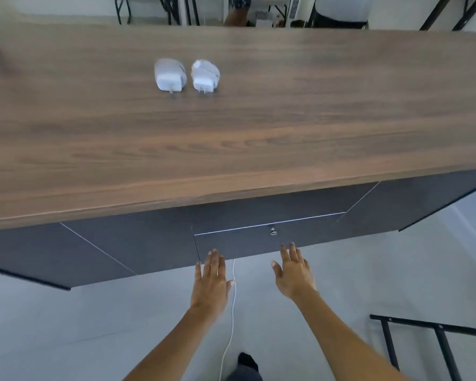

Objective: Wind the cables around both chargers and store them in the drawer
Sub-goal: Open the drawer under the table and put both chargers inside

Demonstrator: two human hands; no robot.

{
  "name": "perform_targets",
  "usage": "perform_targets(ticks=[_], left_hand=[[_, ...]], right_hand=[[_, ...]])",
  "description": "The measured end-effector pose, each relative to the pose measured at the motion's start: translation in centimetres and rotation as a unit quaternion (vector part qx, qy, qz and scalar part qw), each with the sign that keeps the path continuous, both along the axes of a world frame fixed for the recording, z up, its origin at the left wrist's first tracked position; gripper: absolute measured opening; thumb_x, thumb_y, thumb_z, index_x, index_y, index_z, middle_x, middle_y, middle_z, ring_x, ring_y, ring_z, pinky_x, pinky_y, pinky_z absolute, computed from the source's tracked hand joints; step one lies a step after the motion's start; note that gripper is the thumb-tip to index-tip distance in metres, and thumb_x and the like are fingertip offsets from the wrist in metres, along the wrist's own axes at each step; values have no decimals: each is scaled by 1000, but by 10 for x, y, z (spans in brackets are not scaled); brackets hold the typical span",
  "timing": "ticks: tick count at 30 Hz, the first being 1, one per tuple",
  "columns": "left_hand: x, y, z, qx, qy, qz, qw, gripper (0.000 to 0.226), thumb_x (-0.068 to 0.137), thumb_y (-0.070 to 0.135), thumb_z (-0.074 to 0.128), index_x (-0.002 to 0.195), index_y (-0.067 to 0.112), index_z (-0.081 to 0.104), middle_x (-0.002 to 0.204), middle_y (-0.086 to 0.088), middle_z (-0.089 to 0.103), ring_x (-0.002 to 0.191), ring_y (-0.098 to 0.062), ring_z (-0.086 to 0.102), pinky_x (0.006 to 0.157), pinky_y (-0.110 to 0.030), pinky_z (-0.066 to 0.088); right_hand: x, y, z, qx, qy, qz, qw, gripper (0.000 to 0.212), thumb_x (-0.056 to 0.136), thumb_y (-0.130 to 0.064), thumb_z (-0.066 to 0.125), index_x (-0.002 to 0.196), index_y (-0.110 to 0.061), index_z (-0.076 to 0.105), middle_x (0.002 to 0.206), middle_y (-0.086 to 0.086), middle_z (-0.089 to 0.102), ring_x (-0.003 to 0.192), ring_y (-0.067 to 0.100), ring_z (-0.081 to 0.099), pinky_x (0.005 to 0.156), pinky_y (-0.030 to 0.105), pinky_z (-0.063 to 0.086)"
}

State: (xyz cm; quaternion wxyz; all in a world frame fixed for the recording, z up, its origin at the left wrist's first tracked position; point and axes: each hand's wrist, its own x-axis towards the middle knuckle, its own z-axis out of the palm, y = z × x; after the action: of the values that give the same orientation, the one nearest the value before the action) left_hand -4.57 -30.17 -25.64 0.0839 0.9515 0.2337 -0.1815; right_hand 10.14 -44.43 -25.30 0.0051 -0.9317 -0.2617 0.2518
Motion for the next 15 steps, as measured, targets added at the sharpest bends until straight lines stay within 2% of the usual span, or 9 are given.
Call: perform_targets(ticks=[2,4,5,6,9,12,15], left_hand=[[12,4,-34,21,-40,-20,999,66,100,38,35,148,1,7,156,-15,-7,146,-29,1,116,-47,9],[29,11,-68,60,-115,-50,990,76,82,37,68,139,-4,37,151,-20,24,137,-33,33,107,-50,33],[38,17,-86,80,-134,-66,985,78,72,36,78,132,-3,48,145,-21,38,131,-33,43,101,-51,40],[48,23,-103,101,-161,-72,979,78,69,35,79,131,-3,50,143,-20,42,130,-32,45,101,-50,41],[84,51,-135,210,-251,-123,937,75,86,41,58,142,0,31,151,-16,29,139,-27,27,111,-46,21],[120,83,-144,371,-262,-213,865,66,97,43,30,148,5,14,156,-10,16,143,-22,19,114,-44,12],[140,111,-146,482,-273,-267,788,56,101,37,15,150,10,8,158,-5,5,144,-23,8,116,-45,3]], right_hand=[[12,1,-33,2,-3,9,1000,60,101,-42,20,150,-16,-2,159,9,-7,146,25,-2,118,37,10],[26,5,-67,13,-14,9,1000,60,101,-41,20,150,-15,-2,159,10,-6,146,24,-2,118,36,10],[34,8,-85,23,-15,3,1000,60,101,-41,21,150,-16,-2,159,9,-6,146,24,-1,118,36,9],[43,11,-103,34,-17,-5,999,60,101,-41,22,150,-16,-2,159,9,-4,147,23,-1,117,35,9],[73,23,-157,72,-24,-32,997,60,101,-41,24,150,-15,1,159,7,0,147,21,2,117,35,10],[99,34,-201,106,-26,-68,992,58,101,-39,26,150,-13,7,159,7,5,146,21,5,116,36,13],[112,42,-233,141,-22,-105,984,57,101,-37,26,149,-10,12,158,8,13,146,22,11,115,36,16]])
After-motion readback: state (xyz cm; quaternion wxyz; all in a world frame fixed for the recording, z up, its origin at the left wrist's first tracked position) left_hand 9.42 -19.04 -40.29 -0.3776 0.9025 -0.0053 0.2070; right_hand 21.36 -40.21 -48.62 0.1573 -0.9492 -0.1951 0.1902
